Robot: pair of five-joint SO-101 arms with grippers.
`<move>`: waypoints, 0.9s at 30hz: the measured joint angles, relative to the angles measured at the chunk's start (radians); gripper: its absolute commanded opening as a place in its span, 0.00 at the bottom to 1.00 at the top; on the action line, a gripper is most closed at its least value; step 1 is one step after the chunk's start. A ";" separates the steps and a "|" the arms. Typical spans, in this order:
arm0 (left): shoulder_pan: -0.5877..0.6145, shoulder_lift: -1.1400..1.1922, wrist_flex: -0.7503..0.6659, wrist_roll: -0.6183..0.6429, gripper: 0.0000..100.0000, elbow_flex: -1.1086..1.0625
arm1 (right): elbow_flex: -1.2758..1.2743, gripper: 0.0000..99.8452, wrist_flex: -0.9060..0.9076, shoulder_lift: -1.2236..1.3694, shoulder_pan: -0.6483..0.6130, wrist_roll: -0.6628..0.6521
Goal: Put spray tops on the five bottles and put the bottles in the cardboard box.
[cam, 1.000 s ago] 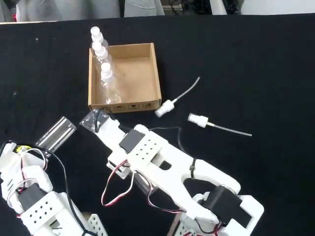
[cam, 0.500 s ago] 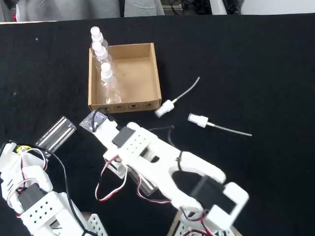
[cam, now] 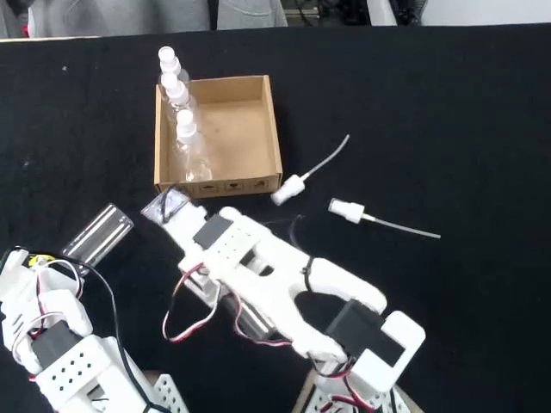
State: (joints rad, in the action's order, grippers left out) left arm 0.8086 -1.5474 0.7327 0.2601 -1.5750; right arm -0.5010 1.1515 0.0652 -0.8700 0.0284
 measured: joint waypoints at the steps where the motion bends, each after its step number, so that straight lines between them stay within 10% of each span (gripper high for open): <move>1: 0.000 0.000 0.000 0.000 0.05 0.000 | 0.000 0.10 0.000 0.000 0.009 -0.002; 27: 0.000 0.000 -0.006 0.000 0.04 0.000 | -0.006 0.09 0.138 -0.284 0.121 -0.348</move>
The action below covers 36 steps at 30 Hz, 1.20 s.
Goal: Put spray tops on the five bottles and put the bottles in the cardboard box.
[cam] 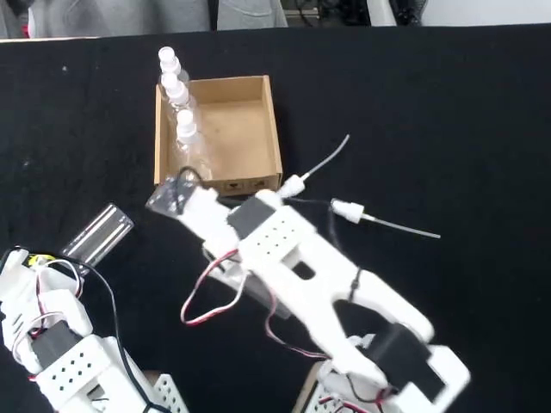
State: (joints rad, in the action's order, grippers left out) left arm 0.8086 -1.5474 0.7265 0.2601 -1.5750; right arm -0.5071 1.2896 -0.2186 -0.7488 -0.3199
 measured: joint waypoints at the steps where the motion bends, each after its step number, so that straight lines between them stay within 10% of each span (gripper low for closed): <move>1: 0.000 0.000 0.000 0.000 0.04 0.000 | 0.000 0.09 0.011 -0.025 0.020 0.002; 21: 0.000 0.000 0.000 0.000 0.04 0.000 | -0.002 0.09 -0.063 -0.252 0.569 -0.114; 36: 0.000 0.000 0.000 0.000 0.04 0.000 | -0.028 0.09 -0.278 -0.252 0.856 0.167</move>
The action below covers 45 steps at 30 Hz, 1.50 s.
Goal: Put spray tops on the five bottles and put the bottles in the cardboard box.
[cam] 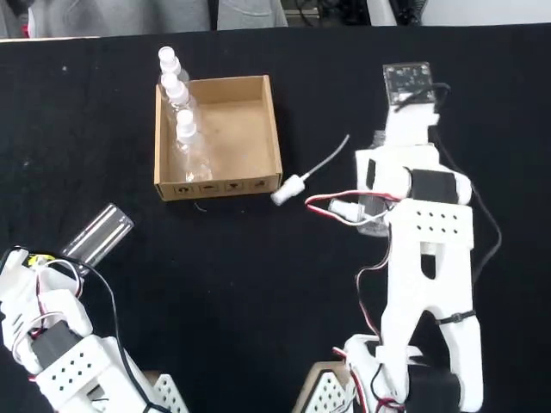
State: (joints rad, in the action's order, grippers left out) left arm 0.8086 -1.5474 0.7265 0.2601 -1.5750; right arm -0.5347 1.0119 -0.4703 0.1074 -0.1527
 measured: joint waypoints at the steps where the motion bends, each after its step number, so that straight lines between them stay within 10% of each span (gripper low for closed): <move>1: 0.000 0.000 0.000 0.000 0.04 0.000 | -0.012 0.09 -0.014 0.000 0.005 0.012; 13: 0.000 0.000 0.000 0.000 0.04 0.000 | -0.302 0.09 -0.519 0.000 0.025 0.084; 29: 0.000 0.000 0.000 0.000 0.04 0.000 | -0.313 0.09 -0.766 0.106 0.025 0.135; 45: 0.000 0.000 0.000 0.000 0.04 0.000 | -0.313 0.09 -0.497 0.141 -0.021 0.094</move>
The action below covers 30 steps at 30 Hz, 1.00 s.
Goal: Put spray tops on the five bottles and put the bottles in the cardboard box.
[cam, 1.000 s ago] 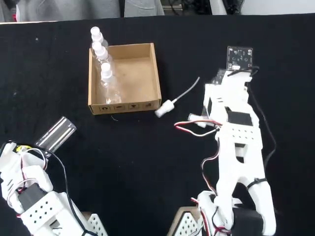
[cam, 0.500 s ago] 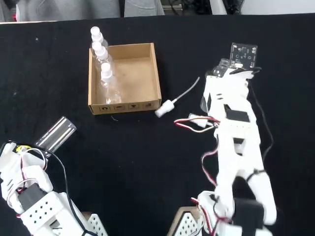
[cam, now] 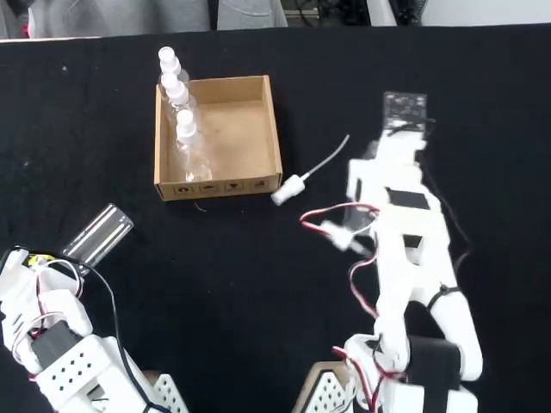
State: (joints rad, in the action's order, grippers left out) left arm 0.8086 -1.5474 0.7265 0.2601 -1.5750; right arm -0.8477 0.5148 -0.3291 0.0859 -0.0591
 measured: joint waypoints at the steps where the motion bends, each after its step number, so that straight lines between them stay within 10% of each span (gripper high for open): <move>1: 0.000 0.000 0.000 0.000 0.04 0.000 | 0.000 0.09 0.037 -0.017 -0.015 -0.003; 30: 0.000 0.000 0.000 0.000 0.04 0.000 | 0.000 0.09 0.439 -0.239 -0.520 0.078</move>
State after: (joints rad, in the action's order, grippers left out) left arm 0.8086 -1.5474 0.7265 0.2601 -1.5750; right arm -0.8477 0.9536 -0.5685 -0.4342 0.0192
